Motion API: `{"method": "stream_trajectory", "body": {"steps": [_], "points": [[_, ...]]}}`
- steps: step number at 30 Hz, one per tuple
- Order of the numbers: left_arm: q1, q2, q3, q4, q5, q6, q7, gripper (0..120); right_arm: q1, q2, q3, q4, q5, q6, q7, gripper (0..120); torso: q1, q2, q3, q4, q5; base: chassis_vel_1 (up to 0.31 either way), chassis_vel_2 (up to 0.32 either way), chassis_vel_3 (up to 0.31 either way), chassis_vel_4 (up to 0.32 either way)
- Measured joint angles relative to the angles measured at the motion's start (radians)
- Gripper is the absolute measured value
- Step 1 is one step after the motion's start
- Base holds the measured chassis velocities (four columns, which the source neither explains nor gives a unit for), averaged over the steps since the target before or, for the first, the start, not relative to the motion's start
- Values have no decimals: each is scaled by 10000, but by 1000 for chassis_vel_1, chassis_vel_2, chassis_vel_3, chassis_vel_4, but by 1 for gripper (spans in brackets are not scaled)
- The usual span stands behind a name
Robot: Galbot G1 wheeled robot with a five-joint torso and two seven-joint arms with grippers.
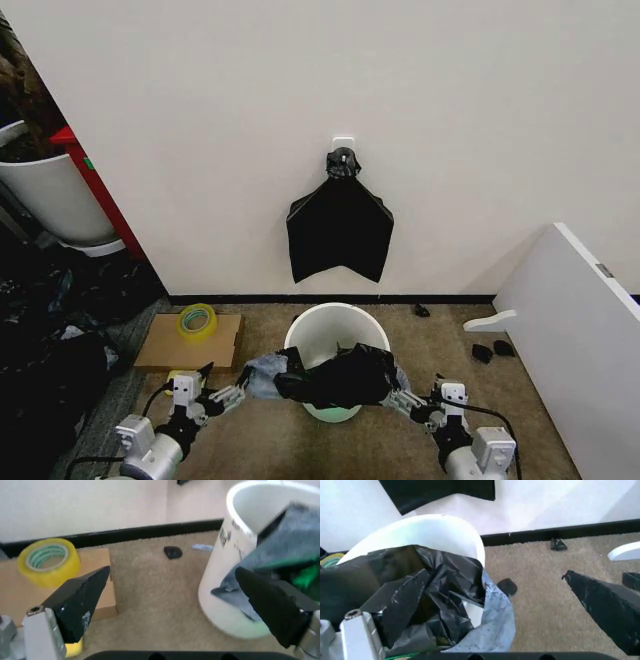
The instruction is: Place the garbage bag over the trash bin.
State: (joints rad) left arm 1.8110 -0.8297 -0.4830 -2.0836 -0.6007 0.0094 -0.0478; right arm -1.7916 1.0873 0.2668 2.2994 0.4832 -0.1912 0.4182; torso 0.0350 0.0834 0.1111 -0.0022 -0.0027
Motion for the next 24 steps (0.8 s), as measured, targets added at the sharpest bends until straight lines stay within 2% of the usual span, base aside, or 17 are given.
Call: {"method": "stream_trajectory", "body": {"steps": [5,8,9,13,15,16,19,22,23,24], "points": [[69,289,-147,64,268,-463,871,96,189,48,-120,-1,-25,-82,24,100,0,0,0,-1,1,0,0,0,0],[43,384,-148,44,215,-1234,1497,96,289,32,-130,-3,-25,-78,-1,100,0,0,0,-2,1,0,0,0,0],[43,384,-148,44,215,-1234,1497,96,289,32,-130,-3,-25,-78,-1,100,0,0,0,-2,1,0,0,0,0],[110,353,-233,51,264,-2054,1905,96,507,-100,24,41,155,-86,-444,100,0,0,0,-2,3,0,0,0,0],[170,141,-296,43,637,-2793,1682,96,593,-441,264,229,375,-351,-1462,100,0,0,0,-3,2,0,0,0,0],[170,141,-296,43,637,-2793,1682,96,593,-441,264,229,375,-351,-1462,100,0,0,0,-3,2,0,0,0,0],[278,-581,-365,-325,851,-3681,590,96,1411,-1392,627,303,860,-1119,-3130,100,-1,0,0,0,4,0,0,0,0],[122,-899,-206,-377,835,-3867,165,96,1873,-1772,891,115,1081,-1373,-3729,100,-1,0,1,8,7,0,0,0,0],[-3,-1166,-77,-394,817,-3905,-141,97,2252,-2084,1017,-105,1347,-1557,-4162,100,0,0,1,-8,1,0,0,0,0],[1,-1417,-26,-422,795,-3925,-378,98,2711,-2383,998,-364,1604,-1724,-4503,100,0,0,1,-10,1,0,0,0,0]]}}
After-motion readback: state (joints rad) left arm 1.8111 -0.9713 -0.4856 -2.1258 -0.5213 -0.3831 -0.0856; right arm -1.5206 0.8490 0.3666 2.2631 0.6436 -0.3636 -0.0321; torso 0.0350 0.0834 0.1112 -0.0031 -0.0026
